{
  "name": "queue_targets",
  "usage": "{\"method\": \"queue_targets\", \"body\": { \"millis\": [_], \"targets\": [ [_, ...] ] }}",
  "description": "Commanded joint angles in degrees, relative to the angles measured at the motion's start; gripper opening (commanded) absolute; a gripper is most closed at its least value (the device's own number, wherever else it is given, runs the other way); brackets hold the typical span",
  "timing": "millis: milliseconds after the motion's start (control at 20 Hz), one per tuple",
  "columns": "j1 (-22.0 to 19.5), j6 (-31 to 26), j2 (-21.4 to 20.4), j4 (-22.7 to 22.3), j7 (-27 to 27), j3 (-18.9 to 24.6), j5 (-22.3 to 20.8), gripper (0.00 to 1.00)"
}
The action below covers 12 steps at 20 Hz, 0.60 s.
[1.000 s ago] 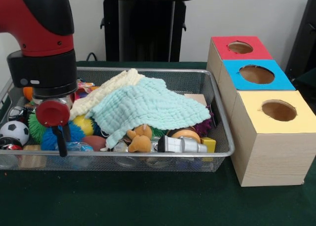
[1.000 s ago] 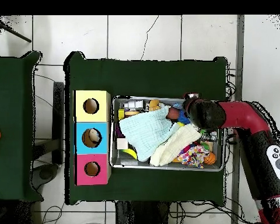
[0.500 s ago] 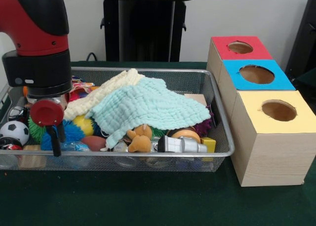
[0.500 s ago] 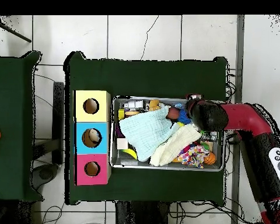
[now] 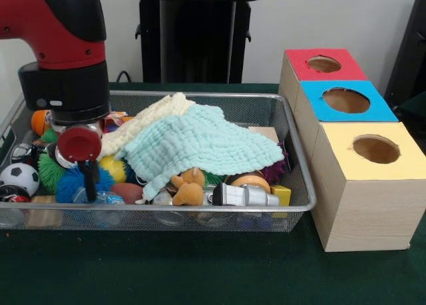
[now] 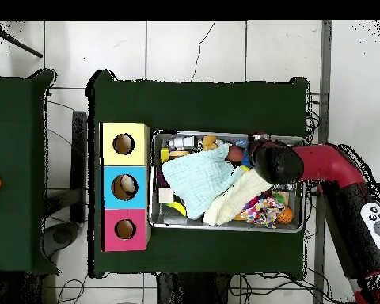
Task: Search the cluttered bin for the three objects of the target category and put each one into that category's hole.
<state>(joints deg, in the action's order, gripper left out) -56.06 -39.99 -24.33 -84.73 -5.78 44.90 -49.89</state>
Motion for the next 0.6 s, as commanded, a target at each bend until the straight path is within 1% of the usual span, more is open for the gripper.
{"method": "queue_targets", "body": {
  "millis": [50,250,300,450,600],
  "targets": [
    [2.8,1.5,-3.3,-8.5,-6.9,-4.6,-1.7,1.0],
    [3.1,2.2,-4.2,-9.6,-7.7,-5.1,-1.3,1.0],
    [3.0,2.4,-3.8,-9.3,-7.0,-5.1,-1.4,1.0],
    [2.5,3.3,-1.5,-7.4,-4.6,-4.8,-1.8,1.0],
    [1.9,3.1,1.9,-3.9,-0.4,-3.7,-2.1,1.0]
  ]
}}
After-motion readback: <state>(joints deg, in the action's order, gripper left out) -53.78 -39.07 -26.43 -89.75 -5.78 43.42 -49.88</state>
